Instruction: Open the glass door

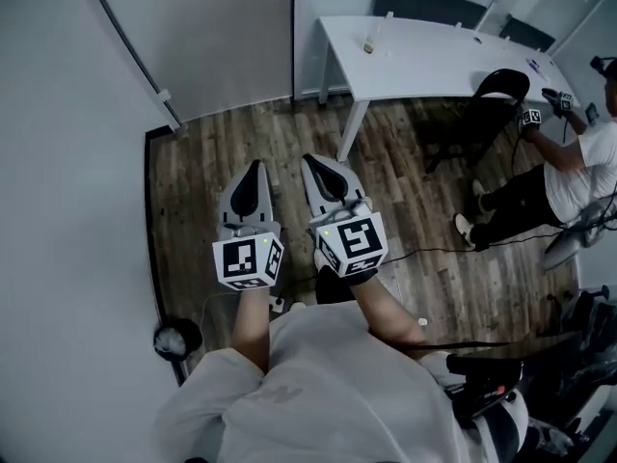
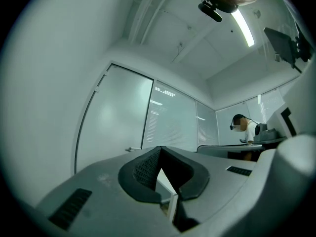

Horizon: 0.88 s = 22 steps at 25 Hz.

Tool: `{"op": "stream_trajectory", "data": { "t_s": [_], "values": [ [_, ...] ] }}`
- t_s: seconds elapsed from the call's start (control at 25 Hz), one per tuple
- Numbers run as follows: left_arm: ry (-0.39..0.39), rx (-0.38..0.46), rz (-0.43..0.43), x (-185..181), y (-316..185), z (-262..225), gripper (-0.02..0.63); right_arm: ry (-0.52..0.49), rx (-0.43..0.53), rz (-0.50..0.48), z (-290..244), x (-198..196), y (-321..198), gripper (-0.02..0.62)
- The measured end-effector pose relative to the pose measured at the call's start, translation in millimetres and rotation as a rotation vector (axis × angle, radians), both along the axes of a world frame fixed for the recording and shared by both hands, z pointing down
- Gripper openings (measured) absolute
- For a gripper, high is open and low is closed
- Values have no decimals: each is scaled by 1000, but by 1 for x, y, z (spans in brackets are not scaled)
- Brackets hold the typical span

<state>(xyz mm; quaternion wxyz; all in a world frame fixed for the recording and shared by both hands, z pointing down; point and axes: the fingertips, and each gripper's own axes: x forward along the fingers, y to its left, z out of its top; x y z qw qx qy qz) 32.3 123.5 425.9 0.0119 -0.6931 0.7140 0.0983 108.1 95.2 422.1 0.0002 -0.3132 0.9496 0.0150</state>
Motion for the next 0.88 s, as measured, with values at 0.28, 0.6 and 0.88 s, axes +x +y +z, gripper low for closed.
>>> {"op": "stream_trajectory", "data": {
  "t_s": [0.28, 0.6, 0.88],
  "values": [
    [-21, -5, -54, 2, -138, -23, 2, -52, 27, -13, -35, 16, -136, 2],
    [-59, -61, -63, 14, -225, -18, 2, -101, -62, 36, -19, 43, -254, 2],
    [-77, -61, -52, 19, -268, -24, 2, -131, -51, 27, -27, 44, -292, 2]
  ]
}}
